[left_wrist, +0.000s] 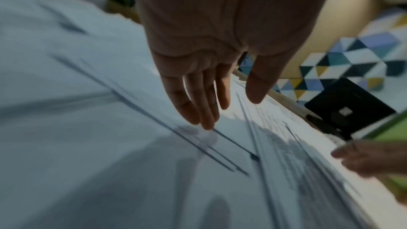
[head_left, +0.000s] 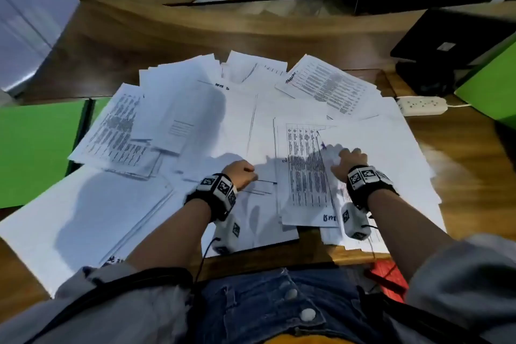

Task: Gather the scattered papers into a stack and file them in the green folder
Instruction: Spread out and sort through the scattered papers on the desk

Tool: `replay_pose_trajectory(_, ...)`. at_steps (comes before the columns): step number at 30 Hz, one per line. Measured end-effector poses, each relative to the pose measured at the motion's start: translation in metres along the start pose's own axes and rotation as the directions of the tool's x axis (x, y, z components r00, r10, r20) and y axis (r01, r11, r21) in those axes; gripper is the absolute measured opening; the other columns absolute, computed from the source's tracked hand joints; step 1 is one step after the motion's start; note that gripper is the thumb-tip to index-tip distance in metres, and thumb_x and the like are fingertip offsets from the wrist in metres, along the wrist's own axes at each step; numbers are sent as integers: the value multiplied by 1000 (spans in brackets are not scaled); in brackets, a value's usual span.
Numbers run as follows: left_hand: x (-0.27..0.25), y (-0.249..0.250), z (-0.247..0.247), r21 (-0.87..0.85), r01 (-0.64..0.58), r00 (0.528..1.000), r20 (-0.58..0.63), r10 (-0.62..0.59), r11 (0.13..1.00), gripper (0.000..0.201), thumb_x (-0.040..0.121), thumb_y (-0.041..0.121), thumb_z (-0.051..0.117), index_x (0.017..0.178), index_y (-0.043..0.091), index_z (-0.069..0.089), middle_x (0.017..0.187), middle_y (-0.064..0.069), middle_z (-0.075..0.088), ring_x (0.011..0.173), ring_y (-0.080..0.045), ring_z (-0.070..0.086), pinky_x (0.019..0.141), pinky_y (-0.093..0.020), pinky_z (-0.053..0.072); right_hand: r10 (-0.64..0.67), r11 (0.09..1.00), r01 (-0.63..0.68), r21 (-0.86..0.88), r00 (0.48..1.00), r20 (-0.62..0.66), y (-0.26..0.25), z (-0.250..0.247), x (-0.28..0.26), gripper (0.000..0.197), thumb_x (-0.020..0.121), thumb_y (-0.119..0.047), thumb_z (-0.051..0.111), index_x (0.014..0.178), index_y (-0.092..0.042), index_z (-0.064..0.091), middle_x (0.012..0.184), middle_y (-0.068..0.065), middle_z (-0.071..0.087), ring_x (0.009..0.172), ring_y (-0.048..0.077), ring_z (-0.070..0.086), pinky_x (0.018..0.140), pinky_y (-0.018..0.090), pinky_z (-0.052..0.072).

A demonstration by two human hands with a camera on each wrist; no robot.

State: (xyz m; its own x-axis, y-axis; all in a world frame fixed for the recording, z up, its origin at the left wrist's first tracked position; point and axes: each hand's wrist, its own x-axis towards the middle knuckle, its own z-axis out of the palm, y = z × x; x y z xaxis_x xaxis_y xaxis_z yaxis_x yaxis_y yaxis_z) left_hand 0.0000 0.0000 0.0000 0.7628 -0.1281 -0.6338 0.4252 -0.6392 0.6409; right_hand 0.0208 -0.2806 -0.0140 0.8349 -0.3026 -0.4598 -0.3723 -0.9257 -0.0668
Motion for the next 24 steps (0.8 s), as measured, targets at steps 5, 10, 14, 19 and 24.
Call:
replay_pose_trajectory(5,21,18,31,-257,82,994,87,-62,963,19,89,3,54,82,16,42,64,1,54,51,-9,50,53,-23,40,240,969,-239,57,971,1,53,-7,19,80,76,-40,71,139,-11,30,137,18,39,129,36,37,106,53,35)
replay_pose_trajectory(10,29,31,46,-400,120,982,182,-50,909,14,90,-18,38,82,-11,47,41,-1,53,31,-5,48,32,-12,37,297,951,-300,71,954,52,79,-20,32,115,61,-58,79,146,-14,17,146,21,29,135,40,28,105,59,34)
replay_pose_trajectory(14,35,41,54,-414,203,975,171,-143,887,22,89,-4,54,75,8,43,57,-6,35,44,-15,38,36,-17,35,320,936,-336,104,936,148,78,-13,27,133,59,-72,71,152,-18,-8,159,19,-8,144,47,-1,105,71,24)
replay_pose_trajectory(19,38,49,70,-242,114,992,79,-97,964,16,83,3,63,98,3,61,89,-14,64,76,-26,61,70,-34,58,275,951,-289,104,952,135,58,8,31,143,53,-87,58,150,-14,-18,156,21,-22,142,50,-14,106,72,16)
replay_pose_trajectory(24,40,42,75,-203,71,996,-33,-79,977,19,80,3,58,98,8,64,97,-14,67,88,-26,63,84,-36,53,280,951,-285,120,959,52,44,-2,36,115,66,-79,54,149,-16,8,157,14,7,141,42,14,103,66,27)
